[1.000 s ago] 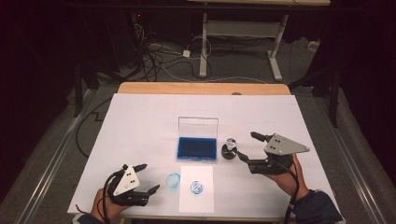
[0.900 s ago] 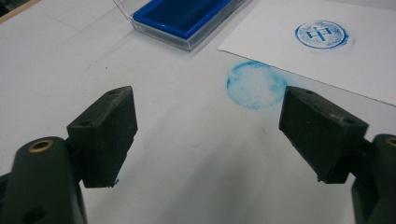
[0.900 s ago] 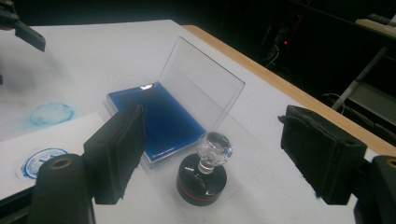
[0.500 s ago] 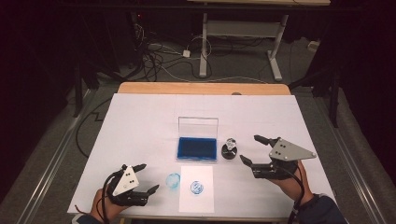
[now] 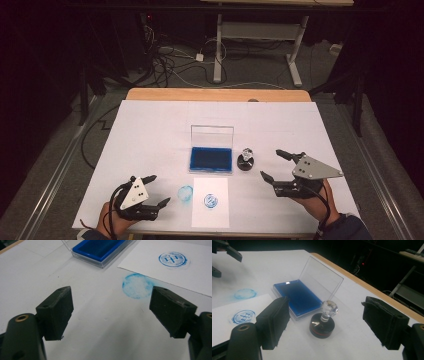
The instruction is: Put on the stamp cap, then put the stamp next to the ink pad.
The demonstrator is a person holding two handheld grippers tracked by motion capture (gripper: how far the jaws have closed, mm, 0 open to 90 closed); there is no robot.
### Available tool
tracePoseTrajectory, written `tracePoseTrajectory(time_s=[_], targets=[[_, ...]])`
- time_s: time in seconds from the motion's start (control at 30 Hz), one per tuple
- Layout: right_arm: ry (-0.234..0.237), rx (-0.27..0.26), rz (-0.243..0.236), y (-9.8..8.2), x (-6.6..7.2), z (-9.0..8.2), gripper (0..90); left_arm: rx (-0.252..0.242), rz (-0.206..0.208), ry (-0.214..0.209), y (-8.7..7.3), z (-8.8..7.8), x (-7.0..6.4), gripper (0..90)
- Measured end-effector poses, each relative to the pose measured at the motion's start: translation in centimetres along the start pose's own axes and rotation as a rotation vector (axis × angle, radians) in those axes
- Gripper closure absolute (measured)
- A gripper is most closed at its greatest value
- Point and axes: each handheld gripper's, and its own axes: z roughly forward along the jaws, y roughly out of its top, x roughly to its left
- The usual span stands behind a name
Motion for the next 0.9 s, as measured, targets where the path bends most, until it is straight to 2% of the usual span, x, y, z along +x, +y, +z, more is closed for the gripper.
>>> tracePoseTrajectory(time_s=[0.23,0.37,0.57,0.7,0.9], targets=[[0.012,0.003,0.000,-1.0,0.4,-0.3,21.1,-0.004,-0.007,0.004,0.0,-0.1,0.2,18.3],[-0.012,0.001,-0.010,-1.7,0.5,-0.7,20.6,-0.001,-0.005,0.002,0.0,0.0,0.1,18.3],[-0.019,0.006,-0.003,-3.4,0.4,-1.2,20.4,-0.009,0.005,0.001,0.5,0.3,0.1,18.3],[-0.027,0.021,0.005,-4.2,0.4,-1.6,20.4,0.003,0.009,-0.006,0.5,0.6,0.1,18.3],[-0.024,0.029,-0.009,-5.4,0.7,-1.9,20.4,-0.021,0.011,0.015,0.8,0.5,0.1,18.3]])
